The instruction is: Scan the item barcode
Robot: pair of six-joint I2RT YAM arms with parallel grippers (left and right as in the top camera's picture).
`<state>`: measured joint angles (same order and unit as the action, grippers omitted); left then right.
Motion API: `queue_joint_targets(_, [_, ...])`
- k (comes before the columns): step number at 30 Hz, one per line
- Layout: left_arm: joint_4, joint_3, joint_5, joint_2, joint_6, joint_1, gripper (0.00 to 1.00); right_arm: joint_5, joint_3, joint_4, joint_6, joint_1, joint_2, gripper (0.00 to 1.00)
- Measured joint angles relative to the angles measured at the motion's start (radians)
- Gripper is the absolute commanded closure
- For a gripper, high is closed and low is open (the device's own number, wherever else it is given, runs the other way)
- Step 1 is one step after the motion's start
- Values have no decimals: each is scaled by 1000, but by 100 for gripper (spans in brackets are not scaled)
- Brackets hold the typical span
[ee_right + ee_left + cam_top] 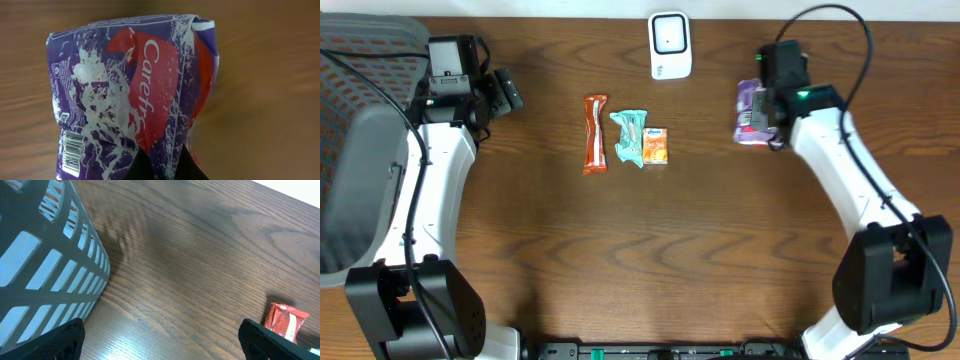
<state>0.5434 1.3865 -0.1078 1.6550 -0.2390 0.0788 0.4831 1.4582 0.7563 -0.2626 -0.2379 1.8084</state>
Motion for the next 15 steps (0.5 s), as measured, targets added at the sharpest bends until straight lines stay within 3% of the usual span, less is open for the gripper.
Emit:
queue_joint_targets(5, [0, 0, 0, 0, 0, 0, 2, 251, -3, 21, 0, -56, 62, 99])
queue_joint_targets(11, [0, 0, 0, 0, 0, 0, 2, 329, -16, 21, 0, -81, 169, 98])
queue_joint_targets(13, [0, 0, 0, 0, 0, 0, 2, 357, -18, 6, 1, -114, 194, 93])
queue_joint_targets(15, [0, 0, 0, 0, 0, 0, 2, 367, -19, -19, 1, -155, 201, 80])
